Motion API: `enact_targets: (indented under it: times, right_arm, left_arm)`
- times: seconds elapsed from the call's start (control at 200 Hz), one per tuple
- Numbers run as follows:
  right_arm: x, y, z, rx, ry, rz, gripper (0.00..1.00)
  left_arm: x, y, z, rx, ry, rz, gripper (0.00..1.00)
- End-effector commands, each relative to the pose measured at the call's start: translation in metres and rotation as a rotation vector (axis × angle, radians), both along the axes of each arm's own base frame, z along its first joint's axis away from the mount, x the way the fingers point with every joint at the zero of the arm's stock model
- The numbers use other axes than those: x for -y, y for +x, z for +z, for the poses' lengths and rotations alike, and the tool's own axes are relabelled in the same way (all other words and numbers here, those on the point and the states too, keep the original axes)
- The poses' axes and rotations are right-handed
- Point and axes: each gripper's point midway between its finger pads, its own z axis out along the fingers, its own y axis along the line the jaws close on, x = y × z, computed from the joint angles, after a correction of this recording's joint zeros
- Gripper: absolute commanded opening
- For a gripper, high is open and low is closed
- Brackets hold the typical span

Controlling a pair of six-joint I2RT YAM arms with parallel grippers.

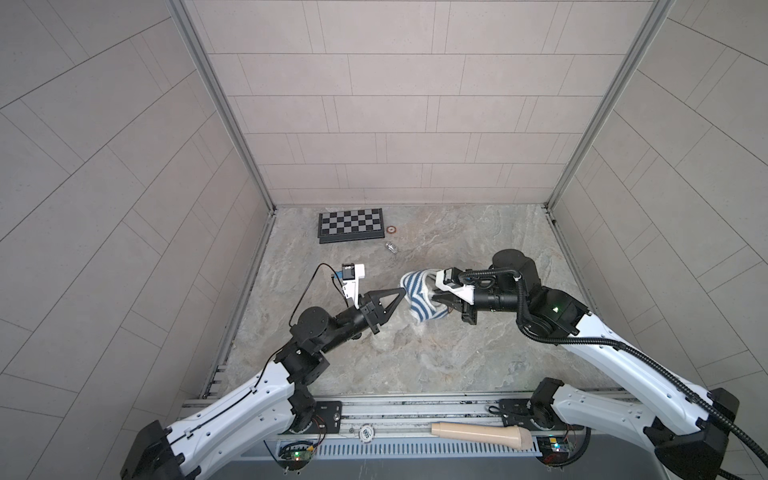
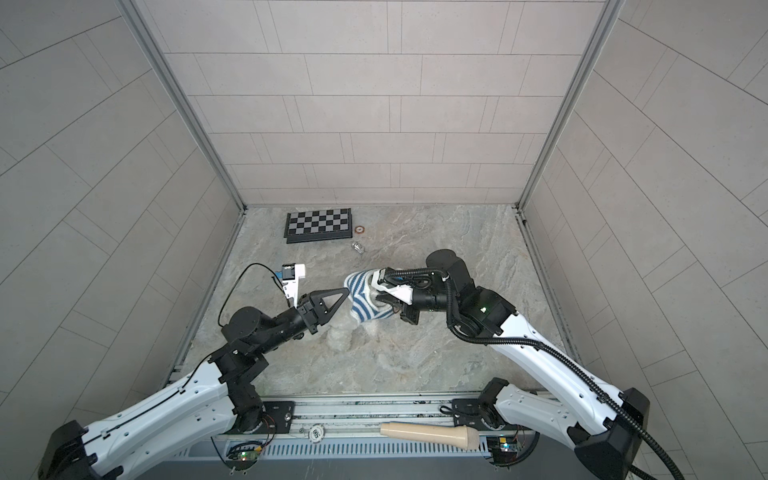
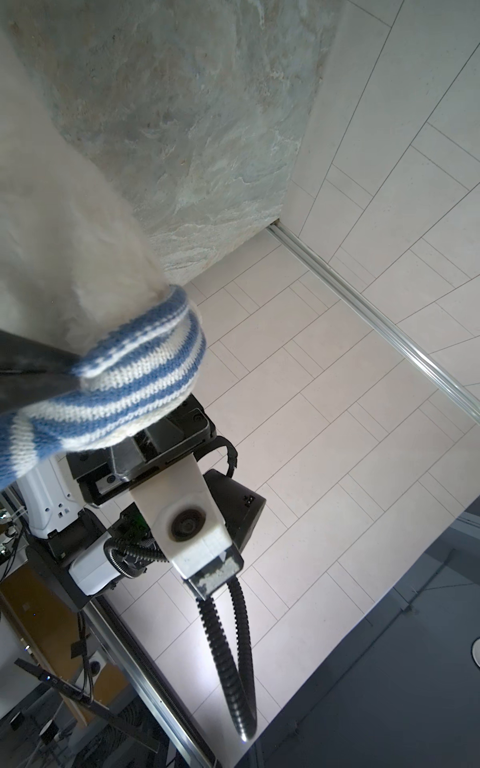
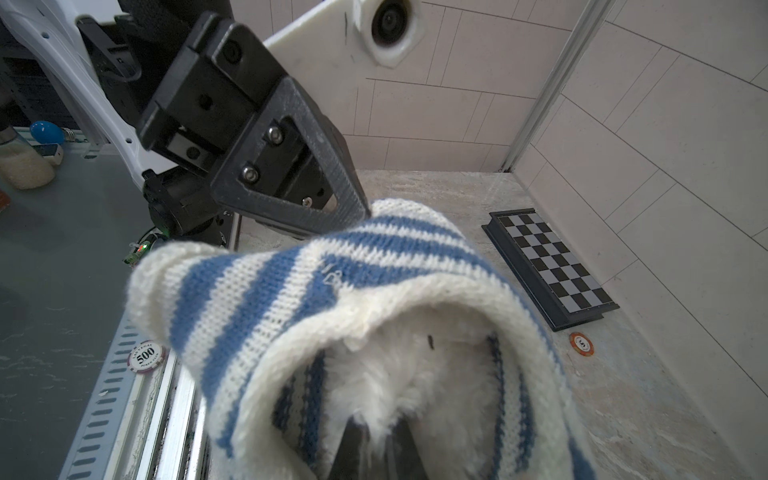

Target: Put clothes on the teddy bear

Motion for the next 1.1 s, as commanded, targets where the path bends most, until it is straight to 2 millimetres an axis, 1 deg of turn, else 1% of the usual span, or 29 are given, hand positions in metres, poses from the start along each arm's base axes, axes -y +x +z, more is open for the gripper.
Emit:
enact_targets:
  times: [0.0, 0.115, 0.17, 0.265, 0.33, 0.4, 0.451, 0.576, 0.696, 0.726, 0.766, 0.816, 0.896, 0.996, 1.096]
  right_arm:
    - [0.001, -0.007, 0.020, 0.098, 0.026, 0.037, 0.00]
    - [0.002, -0.010, 0.018, 0.121, 0.001, 0.045, 0.00]
    - [0.002, -0.013, 0.018, 0.136, -0.005, 0.053, 0.00]
    - [0.002, -0.023, 0.020, 0.181, -0.003, 0.083, 0.00]
    - [0.003, -0.032, 0.020, 0.232, -0.016, 0.121, 0.00]
    - [0.003, -0.039, 0.018, 0.276, -0.040, 0.140, 0.00]
    - [0.004, -0.040, 0.020, 0.289, -0.038, 0.137, 0.00]
    - [0.007, -0.035, 0.032, 0.311, 0.002, 0.085, 0.00]
    - [0.012, -0.028, 0.044, 0.351, 0.052, 0.015, 0.00]
    - [0.013, -0.027, 0.047, 0.361, 0.064, 0.004, 0.00]
    - [0.014, -0.028, 0.050, 0.375, 0.080, 0.000, 0.00]
    - [0.015, -0.029, 0.053, 0.388, 0.104, -0.002, 0.00]
    - [0.016, -0.031, 0.056, 0.408, 0.127, -0.007, 0.00]
    - [0.018, -0.034, 0.062, 0.419, 0.147, -0.005, 0.00]
    - [0.021, -0.039, 0.067, 0.434, 0.179, 0.003, 0.00]
  left_arm:
    - [-0.008, -0.002, 0.021, 0.057, -0.008, 0.031, 0.00]
    - [-0.015, 0.002, 0.022, 0.057, 0.007, 0.070, 0.00]
    - [-0.020, 0.008, 0.020, 0.036, 0.026, 0.100, 0.00]
    - [-0.028, 0.027, 0.001, -0.047, 0.099, 0.169, 0.00]
    - [-0.034, 0.038, -0.010, -0.096, 0.110, 0.197, 0.00]
    - [-0.034, 0.046, -0.016, -0.134, 0.107, 0.193, 0.00]
    - [-0.031, 0.049, -0.022, -0.155, 0.126, 0.184, 0.00]
    - [-0.023, 0.046, -0.039, -0.191, 0.230, 0.138, 0.00]
    - [-0.023, 0.036, -0.066, -0.228, 0.365, 0.096, 0.00]
    - [-0.026, 0.035, -0.073, -0.236, 0.404, 0.097, 0.00]
    - [-0.032, 0.032, -0.087, -0.258, 0.488, 0.109, 0.00]
    - [-0.039, 0.030, -0.099, -0.265, 0.567, 0.121, 0.00]
    - [-0.046, 0.027, -0.111, -0.267, 0.656, 0.124, 0.00]
    - [-0.056, 0.028, -0.125, -0.261, 0.762, 0.145, 0.00]
    - [-0.064, 0.032, -0.130, -0.246, 0.843, 0.170, 0.00]
